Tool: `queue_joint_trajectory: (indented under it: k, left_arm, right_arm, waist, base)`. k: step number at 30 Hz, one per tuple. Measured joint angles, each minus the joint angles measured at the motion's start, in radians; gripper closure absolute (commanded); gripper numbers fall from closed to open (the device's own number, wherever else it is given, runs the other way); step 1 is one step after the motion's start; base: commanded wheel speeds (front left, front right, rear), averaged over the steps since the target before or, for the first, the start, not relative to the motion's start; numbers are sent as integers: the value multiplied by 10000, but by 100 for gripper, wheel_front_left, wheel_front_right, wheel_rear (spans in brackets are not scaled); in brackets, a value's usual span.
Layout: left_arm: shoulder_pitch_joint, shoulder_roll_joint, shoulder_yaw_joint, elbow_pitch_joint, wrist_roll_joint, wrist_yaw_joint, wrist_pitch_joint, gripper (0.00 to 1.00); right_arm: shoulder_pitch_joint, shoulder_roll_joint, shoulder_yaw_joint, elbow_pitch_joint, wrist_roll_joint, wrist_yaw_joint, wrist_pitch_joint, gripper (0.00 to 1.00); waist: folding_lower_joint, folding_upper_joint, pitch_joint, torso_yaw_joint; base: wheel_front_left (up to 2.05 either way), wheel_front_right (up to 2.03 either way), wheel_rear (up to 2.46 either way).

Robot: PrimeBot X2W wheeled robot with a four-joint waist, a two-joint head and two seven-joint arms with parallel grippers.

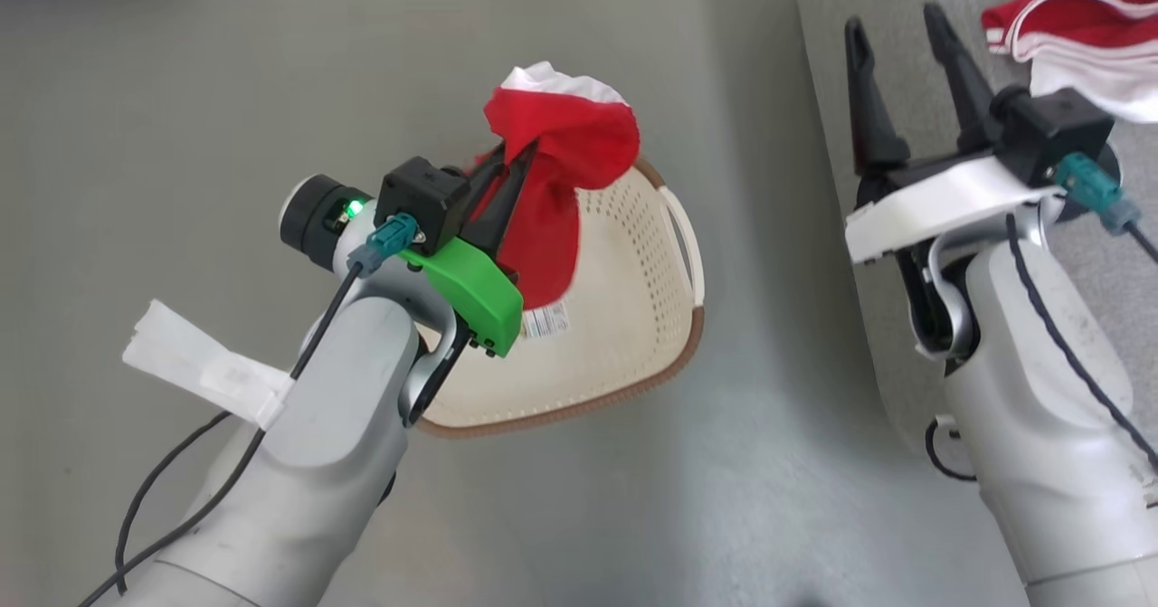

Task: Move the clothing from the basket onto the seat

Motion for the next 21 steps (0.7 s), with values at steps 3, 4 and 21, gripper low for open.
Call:
queue_joint_trajectory:
  k: [3,4,21]
  left_arm:
    - [117,-10,0,-19,-23,0,0,100]
    - [160,-10,0,-23,-46,0,0,100]
    - [994,-36,148,-142,-384,8,-2,100]
  right_arm:
    - [250,19,10,138,0,56,2,0]
    - [329,29,13,176,2,61,2,0]
    - [2130,173,520,1264,19,364,4,0]
  waist:
    - [0,0,-439,101]
    - [0,0,-588,131]
    - [0,0,-3199,448]
  base:
    - [0,0,0]
    - [0,0,0]
    - [0,0,0]
